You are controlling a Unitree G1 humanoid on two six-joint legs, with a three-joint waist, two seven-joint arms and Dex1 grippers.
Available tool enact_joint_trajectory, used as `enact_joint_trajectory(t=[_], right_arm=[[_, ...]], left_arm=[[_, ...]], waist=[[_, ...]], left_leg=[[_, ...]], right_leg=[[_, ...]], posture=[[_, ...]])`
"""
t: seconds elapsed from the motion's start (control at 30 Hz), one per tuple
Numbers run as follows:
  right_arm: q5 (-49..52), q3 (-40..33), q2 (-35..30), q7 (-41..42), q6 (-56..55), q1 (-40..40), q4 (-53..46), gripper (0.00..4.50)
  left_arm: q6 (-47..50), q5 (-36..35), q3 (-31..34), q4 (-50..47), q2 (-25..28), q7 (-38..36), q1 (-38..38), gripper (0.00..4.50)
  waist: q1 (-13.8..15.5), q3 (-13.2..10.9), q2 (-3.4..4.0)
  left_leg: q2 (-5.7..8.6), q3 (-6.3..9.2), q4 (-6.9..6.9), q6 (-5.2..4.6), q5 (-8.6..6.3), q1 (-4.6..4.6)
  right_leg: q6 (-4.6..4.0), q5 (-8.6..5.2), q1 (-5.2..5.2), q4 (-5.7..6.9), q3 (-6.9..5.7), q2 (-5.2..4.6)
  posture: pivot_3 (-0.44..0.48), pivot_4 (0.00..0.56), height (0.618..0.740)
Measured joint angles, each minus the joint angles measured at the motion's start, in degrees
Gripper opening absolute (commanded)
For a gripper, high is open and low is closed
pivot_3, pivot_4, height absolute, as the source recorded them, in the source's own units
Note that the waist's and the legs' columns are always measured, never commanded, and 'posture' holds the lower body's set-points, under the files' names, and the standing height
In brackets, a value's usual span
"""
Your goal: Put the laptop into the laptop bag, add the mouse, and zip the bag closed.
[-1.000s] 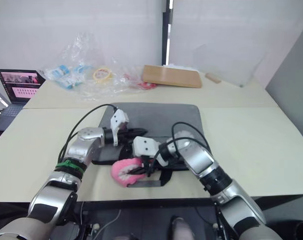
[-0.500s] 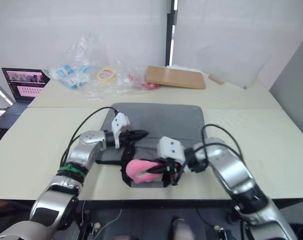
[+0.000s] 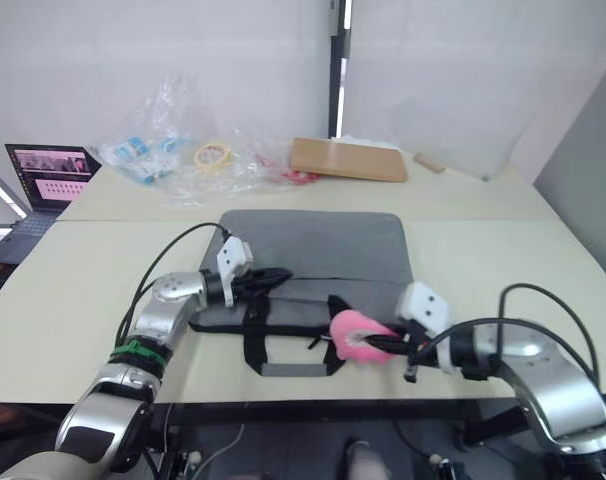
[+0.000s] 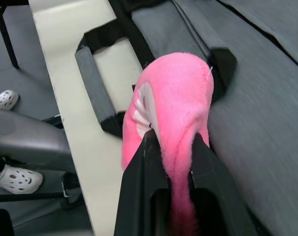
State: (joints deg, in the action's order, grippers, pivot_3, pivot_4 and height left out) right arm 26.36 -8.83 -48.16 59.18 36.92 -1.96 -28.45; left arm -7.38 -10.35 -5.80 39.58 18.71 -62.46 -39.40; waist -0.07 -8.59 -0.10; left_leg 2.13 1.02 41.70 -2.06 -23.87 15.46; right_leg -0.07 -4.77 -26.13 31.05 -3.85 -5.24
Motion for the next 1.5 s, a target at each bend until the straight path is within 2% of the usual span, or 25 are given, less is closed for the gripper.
enact_joint_trajectory(t=[0.2,0.37,0.5,0.63,0.83,1.0,1.23,1.5], right_arm=[[2.6,-9.3,-3.0,0.4,0.4,5.2,3.5,0.02],[2.2,-16.7,-5.6,1.6,-1.7,6.4,14.8,0.02],[1.5,-17.0,-6.5,3.0,-4.4,7.1,19.0,0.02],[0.7,-17.2,-8.2,3.2,-6.7,3.8,25.6,0.02],[-0.7,-14.4,-8.2,0.7,-7.2,-5.2,31.6,0.02],[-4.0,-9.1,-4.2,-3.0,-10.6,-11.8,35.4,0.02],[-11.9,-3.0,0.9,-11.8,-17.4,-21.8,45.8,0.02],[-15.8,-0.8,7.1,-18.9,-22.8,-26.7,52.3,0.02]], left_arm=[[-0.3,0.0,0.2,0.7,0.0,0.3,-0.3,0.00],[-1.3,0.0,0.2,1.7,-0.1,0.2,-0.7,0.00],[-1.6,0.0,0.1,2.7,-0.1,0.3,-0.9,0.00],[-2.2,0.1,0.0,3.9,-0.1,0.3,-1.1,0.00],[-2.9,0.1,-0.3,3.9,-0.1,-0.1,-0.9,0.00],[-3.0,0.1,-0.3,3.8,0.0,-0.7,-0.4,0.00],[-3.4,0.1,0.0,3.5,0.1,-1.3,0.0,0.00],[-2.7,-0.2,0.7,1.0,0.5,-2.2,1.6,0.00]], waist=[[0.1,0.0,0.01],[0.2,0.1,0.10],[0.1,0.1,0.12],[0.1,0.2,0.32],[0.1,0.2,0.36],[0.0,0.3,0.42],[-0.3,0.5,0.72],[-0.8,0.6,0.98]], left_leg=[[-0.05,-0.27,0.01,-0.39,-0.20,-0.17],[-0.04,-0.41,0.00,-0.57,-0.30,-0.25],[-0.05,-0.50,0.00,-0.60,-0.32,-0.27],[-0.03,-0.78,0.00,-0.72,-0.37,-0.37],[-0.03,-0.92,0.01,-0.69,-0.36,-0.41],[0.00,-1.02,0.01,-0.64,-0.33,-0.42],[0.04,-1.11,0.00,-0.65,-0.33,-0.43],[0.04,-1.16,-0.01,-0.73,-0.37,-0.40]], right_leg=[[0.06,-0.03,0.11,-0.03,0.22,-0.01],[0.08,-0.05,0.15,-0.07,0.32,0.04],[0.09,-0.05,0.15,-0.07,0.42,0.02],[0.18,-0.08,0.15,-0.07,0.81,0.04],[0.26,-0.06,0.15,-0.07,0.94,0.05],[0.34,-0.02,0.15,-0.11,1.04,0.03],[0.45,0.03,0.15,-0.12,1.15,0.03],[0.53,0.09,0.15,-0.09,1.22,0.04]], posture=[[0.000,0.150,0.740],[0.000,0.150,0.740],[0.000,0.150,0.740],[0.000,0.150,0.740],[0.000,0.150,0.740],[0.000,0.150,0.740],[0.000,0.150,0.740],[0.000,0.150,0.740]])
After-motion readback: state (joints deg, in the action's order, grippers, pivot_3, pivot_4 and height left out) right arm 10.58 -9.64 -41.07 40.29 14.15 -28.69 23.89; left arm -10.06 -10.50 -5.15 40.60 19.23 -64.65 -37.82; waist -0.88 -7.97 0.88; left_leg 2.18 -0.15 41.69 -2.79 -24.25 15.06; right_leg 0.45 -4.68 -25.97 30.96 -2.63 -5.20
